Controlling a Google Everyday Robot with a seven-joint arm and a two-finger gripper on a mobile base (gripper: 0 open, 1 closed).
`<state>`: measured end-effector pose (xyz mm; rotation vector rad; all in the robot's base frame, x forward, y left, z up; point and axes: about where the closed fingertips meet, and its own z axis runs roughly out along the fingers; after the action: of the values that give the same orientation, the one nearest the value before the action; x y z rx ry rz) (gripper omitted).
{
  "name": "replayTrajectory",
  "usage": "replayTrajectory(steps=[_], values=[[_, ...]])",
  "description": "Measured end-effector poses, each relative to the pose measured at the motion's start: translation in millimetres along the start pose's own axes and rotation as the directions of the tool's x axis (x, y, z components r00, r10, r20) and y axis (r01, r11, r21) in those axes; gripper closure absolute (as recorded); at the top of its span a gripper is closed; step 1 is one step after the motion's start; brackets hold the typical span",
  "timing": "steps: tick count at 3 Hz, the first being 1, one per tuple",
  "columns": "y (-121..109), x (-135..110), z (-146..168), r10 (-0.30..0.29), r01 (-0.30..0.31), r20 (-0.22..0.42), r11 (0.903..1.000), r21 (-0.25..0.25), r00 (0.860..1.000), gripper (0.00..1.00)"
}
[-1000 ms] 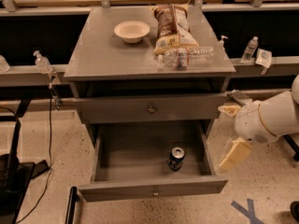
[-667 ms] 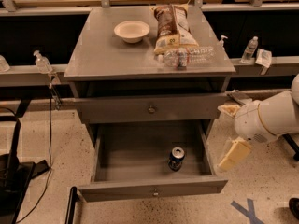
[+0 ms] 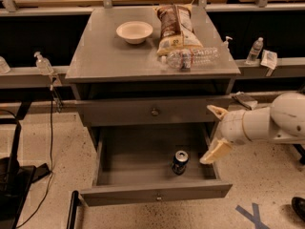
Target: Pick pepsi can from middle drawer and place on counter
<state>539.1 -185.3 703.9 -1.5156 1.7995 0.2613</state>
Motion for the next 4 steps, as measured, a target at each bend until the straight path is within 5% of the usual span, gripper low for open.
replayTrajectory(steps=[1,2,4], values=[[-12.9,47.5,83.0,0.019,-0.019,0.098,0.9998,-0.002,0.995,0.00],[-13.6,46.0,81.8,0.016,-0.016,0.097,0.9999,0.000,0.995,0.00],[24.7,50.9,118.3,0.040,-0.018,0.163,0.9905,-0.136,0.986,0.00]])
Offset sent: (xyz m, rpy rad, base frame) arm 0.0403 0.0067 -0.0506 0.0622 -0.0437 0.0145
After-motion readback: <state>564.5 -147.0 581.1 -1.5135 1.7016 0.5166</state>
